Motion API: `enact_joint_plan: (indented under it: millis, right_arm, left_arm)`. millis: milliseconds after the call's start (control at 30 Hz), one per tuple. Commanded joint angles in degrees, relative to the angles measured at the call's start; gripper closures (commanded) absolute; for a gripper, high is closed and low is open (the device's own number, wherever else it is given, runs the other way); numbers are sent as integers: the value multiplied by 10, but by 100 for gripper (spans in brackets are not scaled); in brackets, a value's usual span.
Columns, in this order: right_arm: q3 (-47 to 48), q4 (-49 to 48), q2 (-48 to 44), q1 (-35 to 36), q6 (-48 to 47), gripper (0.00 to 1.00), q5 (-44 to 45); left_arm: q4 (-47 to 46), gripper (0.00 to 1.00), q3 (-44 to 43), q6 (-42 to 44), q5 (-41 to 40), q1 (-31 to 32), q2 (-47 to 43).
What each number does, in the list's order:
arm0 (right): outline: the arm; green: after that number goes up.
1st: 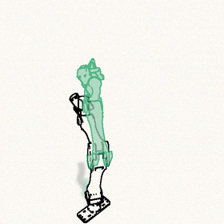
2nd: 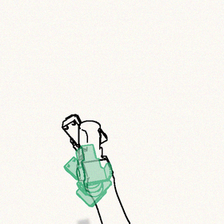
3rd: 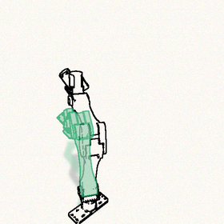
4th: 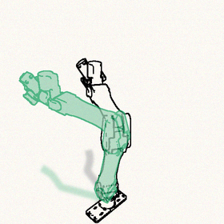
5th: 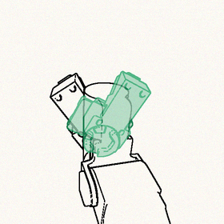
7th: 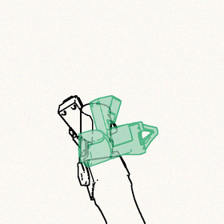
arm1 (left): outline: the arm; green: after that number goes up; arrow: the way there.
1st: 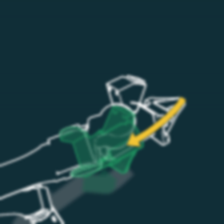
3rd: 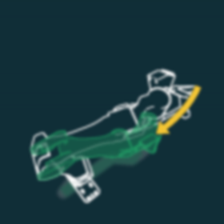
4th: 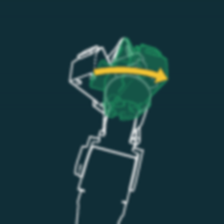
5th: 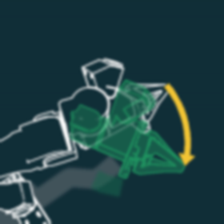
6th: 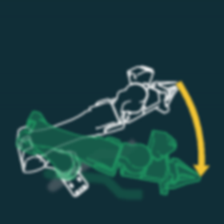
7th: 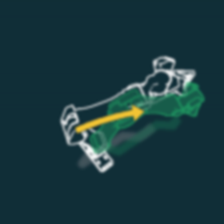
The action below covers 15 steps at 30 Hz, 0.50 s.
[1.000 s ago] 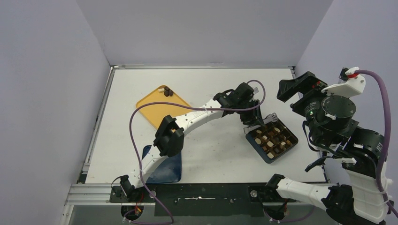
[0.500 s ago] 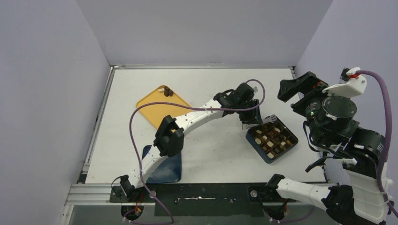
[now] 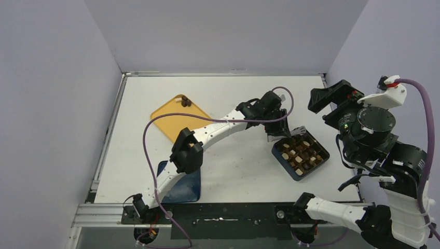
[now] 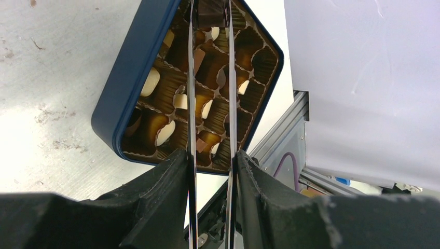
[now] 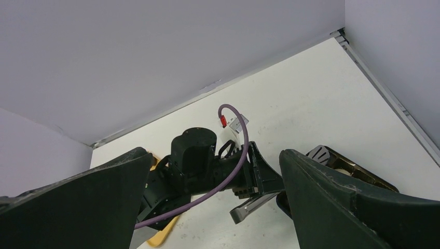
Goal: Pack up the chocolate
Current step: Place the fake chocolate in the packing box.
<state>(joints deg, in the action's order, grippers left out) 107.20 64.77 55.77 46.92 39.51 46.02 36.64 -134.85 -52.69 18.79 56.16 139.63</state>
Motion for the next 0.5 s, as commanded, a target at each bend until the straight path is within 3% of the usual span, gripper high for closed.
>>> enact_joint_plan:
  millis: [0,467]
  right_arm:
    - [-4,-10,-6,-1,-7,0,14]
    - [6,-3,-1,0,-8,0,16]
  left_arm:
    - [0,66,-36,29,-40,5,-24]
    - [-1,66,-38,63,-72,8,-29]
